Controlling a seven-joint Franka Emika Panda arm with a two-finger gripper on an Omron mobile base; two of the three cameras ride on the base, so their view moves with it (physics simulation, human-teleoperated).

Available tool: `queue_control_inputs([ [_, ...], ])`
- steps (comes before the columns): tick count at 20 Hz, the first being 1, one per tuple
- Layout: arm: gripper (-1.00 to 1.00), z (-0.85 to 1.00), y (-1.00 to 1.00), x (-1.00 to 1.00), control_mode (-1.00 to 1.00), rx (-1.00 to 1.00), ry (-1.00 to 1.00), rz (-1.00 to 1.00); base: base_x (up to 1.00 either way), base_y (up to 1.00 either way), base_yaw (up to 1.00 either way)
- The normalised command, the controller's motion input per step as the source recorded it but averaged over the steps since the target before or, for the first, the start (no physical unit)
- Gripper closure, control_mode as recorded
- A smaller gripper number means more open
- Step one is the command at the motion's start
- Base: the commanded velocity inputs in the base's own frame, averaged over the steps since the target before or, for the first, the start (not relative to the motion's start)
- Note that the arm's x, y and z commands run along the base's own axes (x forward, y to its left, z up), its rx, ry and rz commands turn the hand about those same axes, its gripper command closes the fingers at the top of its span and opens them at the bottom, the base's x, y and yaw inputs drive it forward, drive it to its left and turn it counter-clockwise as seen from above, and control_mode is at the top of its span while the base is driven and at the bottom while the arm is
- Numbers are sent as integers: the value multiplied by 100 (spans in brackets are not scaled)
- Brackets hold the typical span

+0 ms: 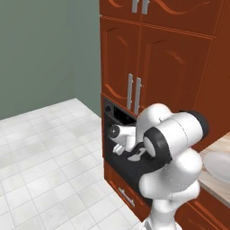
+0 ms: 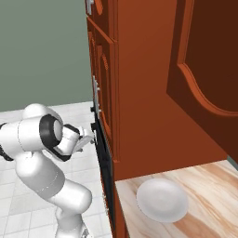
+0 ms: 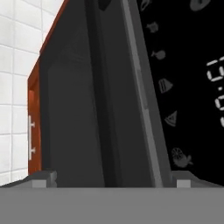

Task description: Take the baked cake out of the oven and place it on the plate for cooling. Then close the oven door.

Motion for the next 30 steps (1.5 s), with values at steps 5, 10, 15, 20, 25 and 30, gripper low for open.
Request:
queue_control_inputs([
  [5, -100, -25, 0, 18, -100, -11, 0, 0, 0, 0, 0],
  [10, -100, -18, -1, 22, -100, -9, 0, 0, 0, 0, 0],
  [15, -100, -12, -3, 24, -100, -6, 0, 0, 0, 0, 0],
  [20, -100, -9, -6, 22, -100, -5, 0, 0, 0, 0, 0],
  [25, -100, -10, -10, 27, -100, -3, 1, 0, 0, 0, 0],
  [30, -100, -13, -11, 26, -100, -2, 0, 0, 0, 0, 0],
])
